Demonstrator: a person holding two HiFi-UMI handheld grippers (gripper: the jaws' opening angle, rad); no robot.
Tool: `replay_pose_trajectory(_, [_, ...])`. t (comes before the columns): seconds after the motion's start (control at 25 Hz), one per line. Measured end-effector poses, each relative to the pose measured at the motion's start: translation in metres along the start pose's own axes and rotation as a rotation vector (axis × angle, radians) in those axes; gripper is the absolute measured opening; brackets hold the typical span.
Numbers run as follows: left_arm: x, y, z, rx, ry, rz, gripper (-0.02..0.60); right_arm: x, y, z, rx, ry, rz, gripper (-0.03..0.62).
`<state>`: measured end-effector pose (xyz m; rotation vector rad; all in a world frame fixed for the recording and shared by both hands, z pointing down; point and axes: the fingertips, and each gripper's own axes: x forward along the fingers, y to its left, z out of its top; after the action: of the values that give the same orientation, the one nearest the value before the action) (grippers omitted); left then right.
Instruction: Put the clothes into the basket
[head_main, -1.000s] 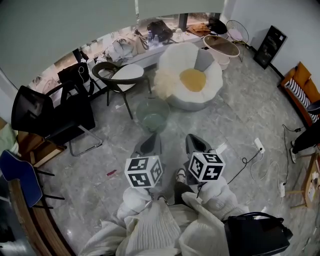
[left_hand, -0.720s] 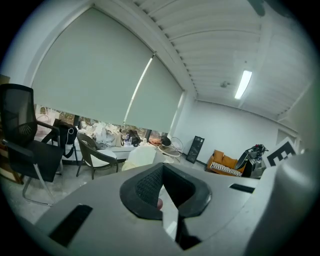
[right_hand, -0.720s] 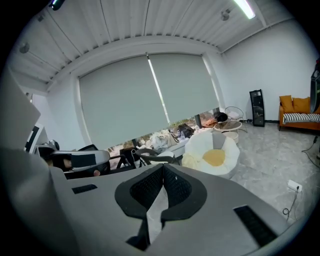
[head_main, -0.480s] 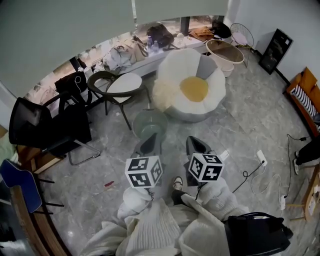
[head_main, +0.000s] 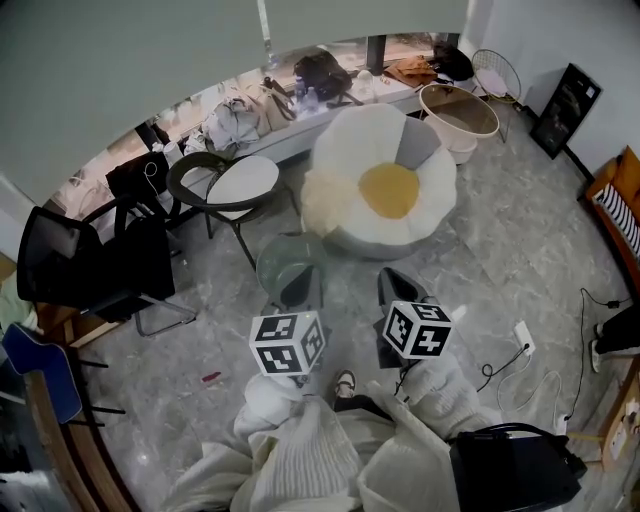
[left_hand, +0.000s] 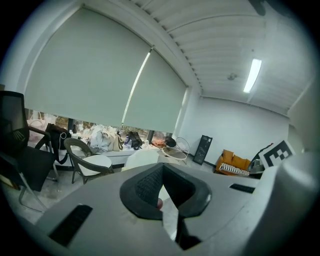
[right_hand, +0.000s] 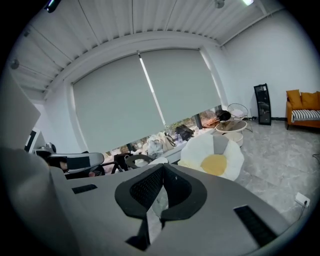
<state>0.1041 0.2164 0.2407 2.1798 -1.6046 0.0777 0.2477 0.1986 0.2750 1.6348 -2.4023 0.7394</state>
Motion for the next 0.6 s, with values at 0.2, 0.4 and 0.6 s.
replay_pose_trajectory(0.2, [0.023, 0.000, -0.010, -0.004, 0.035, 0.023, -0.003, 0.014, -0.023, -0.006, 0.033, 0.025, 0.001, 0.025])
replay_pose_trajectory(0.4, [0.050, -0.001, -0.013, -0.011, 0.056, 0.018, -0.003, 0.031, -0.038, -0.012, 0.045, 0.065, 0.001, 0.025])
replay_pose_trajectory(0.6, [0.079, -0.002, -0.012, -0.015, 0.071, 0.007, -0.003, 0.049, -0.055, -0.007, 0.051, 0.083, -0.008, 0.025])
